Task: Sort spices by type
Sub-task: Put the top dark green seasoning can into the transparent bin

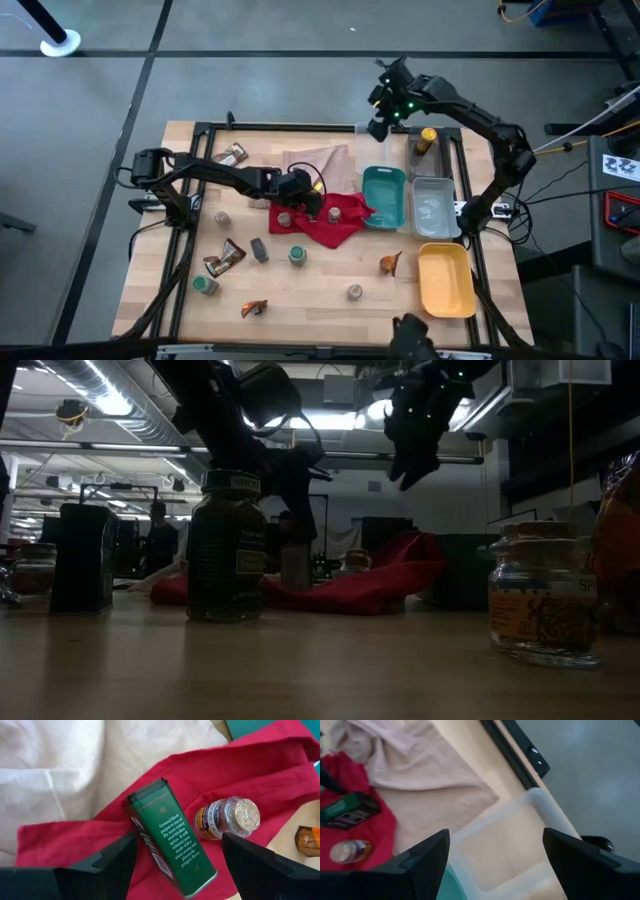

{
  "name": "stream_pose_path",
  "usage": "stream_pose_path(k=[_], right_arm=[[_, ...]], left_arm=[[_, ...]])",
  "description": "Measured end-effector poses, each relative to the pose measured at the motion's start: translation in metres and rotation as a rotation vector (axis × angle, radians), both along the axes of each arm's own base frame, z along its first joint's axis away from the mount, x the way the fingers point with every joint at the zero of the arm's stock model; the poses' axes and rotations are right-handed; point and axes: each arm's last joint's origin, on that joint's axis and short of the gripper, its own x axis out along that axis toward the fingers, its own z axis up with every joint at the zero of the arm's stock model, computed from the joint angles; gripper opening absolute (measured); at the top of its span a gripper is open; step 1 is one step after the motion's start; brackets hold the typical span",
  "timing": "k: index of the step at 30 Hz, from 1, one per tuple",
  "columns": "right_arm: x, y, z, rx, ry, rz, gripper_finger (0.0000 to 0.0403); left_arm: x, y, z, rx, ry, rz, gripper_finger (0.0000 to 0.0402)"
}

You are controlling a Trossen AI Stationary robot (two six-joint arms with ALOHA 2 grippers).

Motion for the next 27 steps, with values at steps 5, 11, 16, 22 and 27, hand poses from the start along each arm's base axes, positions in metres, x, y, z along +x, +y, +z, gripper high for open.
stream_pose_path(k=[5,11,16,22,27], right_arm=[[0.013,0.015,0.001,-0.012,-0.014,0.057,0.0319],[0.023,0.027,0.001,-0.017,-0.021,0.103,0.0319],[0.028,0.037,0.001,-0.004,-0.015,0.14,0.0319],[0.031,0.049,-0.001,-0.005,0.019,0.252,0.0319],[0.037,0.06,-0.001,0.026,-0.013,0.355,0.0319]], left_arm=[[0.004,-0.002,-0.01,-0.012,0.016,0.01,0.0272],[0.007,-0.001,-0.022,-0.026,0.044,0.025,0.0272],[0.006,-0.001,-0.027,-0.012,0.08,0.002,0.0262],[0.005,-0.001,-0.027,0.015,0.098,-0.039,0.0193],[0.005,-0.001,-0.026,0.032,0.099,-0.065,0.0116]])
